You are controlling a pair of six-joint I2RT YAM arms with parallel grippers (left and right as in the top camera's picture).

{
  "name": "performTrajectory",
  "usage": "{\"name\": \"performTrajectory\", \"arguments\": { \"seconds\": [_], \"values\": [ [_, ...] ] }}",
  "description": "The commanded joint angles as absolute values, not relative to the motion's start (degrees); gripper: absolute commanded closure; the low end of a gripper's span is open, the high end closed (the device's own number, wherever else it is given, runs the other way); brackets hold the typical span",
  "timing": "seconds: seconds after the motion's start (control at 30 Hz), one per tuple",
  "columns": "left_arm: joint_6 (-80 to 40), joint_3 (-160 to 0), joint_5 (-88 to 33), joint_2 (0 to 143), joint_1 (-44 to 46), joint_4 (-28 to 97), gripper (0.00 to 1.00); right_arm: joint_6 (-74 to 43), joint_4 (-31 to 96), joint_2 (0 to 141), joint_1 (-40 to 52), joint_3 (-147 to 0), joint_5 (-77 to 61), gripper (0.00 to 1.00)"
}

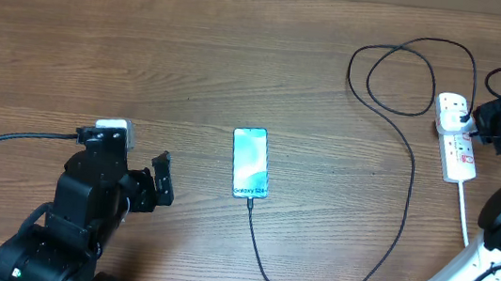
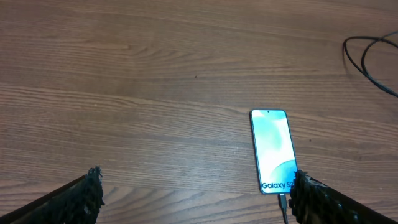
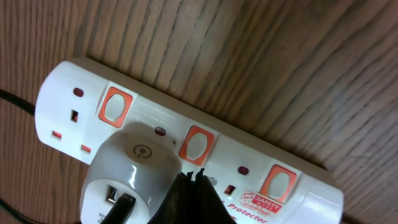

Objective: Plug charger to phone and switch on socket

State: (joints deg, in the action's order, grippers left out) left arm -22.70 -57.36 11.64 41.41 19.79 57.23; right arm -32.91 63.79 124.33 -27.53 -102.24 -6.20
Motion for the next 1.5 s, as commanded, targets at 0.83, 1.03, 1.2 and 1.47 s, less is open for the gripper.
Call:
{"name": "performTrajectory", "arguments": {
  "seconds": [0.83,1.03,1.2,1.47],
  "values": [
    [-22.7,-57.58,12.45,41.01,19.84,57.01,0.0,-32.51,61.6,129.56,-23.66,-103.46,-7.64,0.96],
    [-22.7,-57.58,12.45,41.01,19.84,57.01,0.0,-31.4,61.28,129.99,-22.2,-103.48,-7.6,0.96],
    [-22.7,-57.58,12.45,41.01,19.84,57.01,0.0,-31.42,62.83,129.86,-22.57,-104.55,-7.6,0.96],
    [-22.7,-57.49,12.43,38.24,13.04,57.04,0.0,-31.44,75.0,128.64,-26.59,-115.35,-2.83,0.96]
  ]
}}
